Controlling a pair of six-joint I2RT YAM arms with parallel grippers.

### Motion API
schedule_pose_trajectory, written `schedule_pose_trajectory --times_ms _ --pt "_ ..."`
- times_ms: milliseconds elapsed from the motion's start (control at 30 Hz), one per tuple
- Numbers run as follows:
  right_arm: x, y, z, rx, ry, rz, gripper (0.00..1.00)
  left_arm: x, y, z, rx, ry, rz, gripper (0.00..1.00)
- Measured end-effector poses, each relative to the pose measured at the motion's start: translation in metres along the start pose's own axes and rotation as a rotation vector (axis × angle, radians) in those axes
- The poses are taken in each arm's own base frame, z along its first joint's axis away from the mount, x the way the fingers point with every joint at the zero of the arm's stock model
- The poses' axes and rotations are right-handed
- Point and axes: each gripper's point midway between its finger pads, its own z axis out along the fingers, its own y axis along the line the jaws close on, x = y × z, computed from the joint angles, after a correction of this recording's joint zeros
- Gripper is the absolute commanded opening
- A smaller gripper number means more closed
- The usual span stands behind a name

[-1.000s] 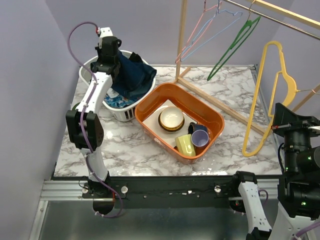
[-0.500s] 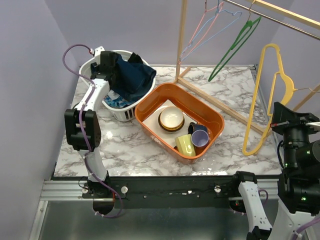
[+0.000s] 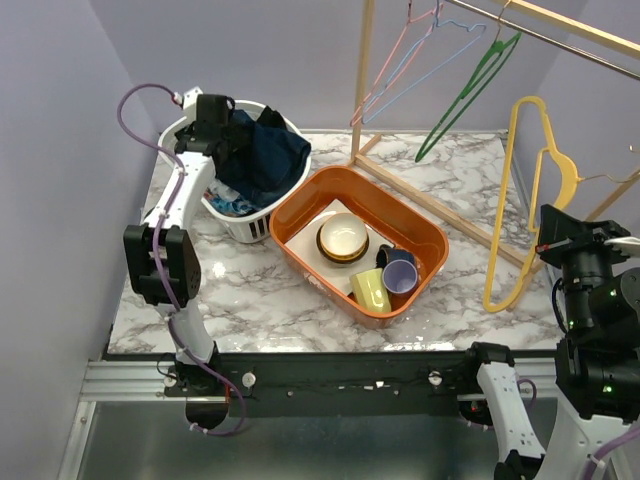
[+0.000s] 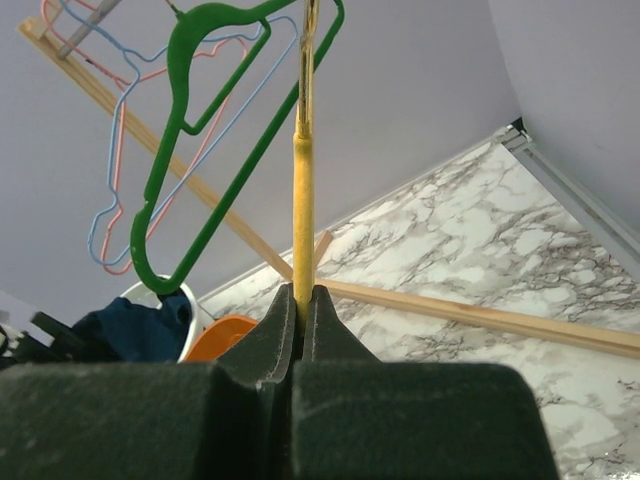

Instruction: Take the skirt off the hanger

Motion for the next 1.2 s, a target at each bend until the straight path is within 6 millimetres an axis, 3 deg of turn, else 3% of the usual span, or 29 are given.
schedule_pose_trajectory --times_ms 133,233,367,433,567,667,767,967,1100,1200 --pt "0.002 -0.001 0.004 0.008 0.019 -0.012 0.01 -0.049 -0.024 -0.036 0.067 -0.076 0.018 0.99" --pt "0.003 -0.002 0.012 0.018 0.038 -0.030 0.01 -0.083 -0.049 -0.083 0.158 -0.149 0.052 0.99" --pt "0.003 -0.007 0.026 0.052 0.058 -0.065 0.01 -0.093 -0.080 -0.150 0.281 -0.210 0.125 0.99" --pt "-0.001 -0.011 0.033 0.083 0.056 -0.085 0.01 -0.079 -0.103 -0.188 0.362 -0.217 0.186 0.99" --pt "-0.010 -0.015 0.048 0.126 0.049 -0.124 0.01 -0.019 -0.141 -0.250 0.532 -0.177 0.344 0.99" --pt "-0.019 -0.014 0.060 0.140 0.047 -0.154 0.01 0.030 -0.142 -0.271 0.587 -0.127 0.471 0.99" --pt "-0.030 -0.013 0.075 0.156 0.039 -0.188 0.01 0.056 -0.125 -0.273 0.587 -0.104 0.547 0.99" --pt "-0.049 -0.005 0.094 0.151 0.007 -0.248 0.01 0.065 -0.086 -0.291 0.671 -0.182 0.572 0.99" --pt "-0.051 0.004 0.105 0.098 0.021 -0.310 0.01 0.060 -0.084 -0.315 0.783 -0.242 0.538 0.99" --pt "-0.068 0.016 0.113 0.072 -0.002 -0.340 0.01 0.058 -0.083 -0.321 0.824 -0.278 0.519 0.99"
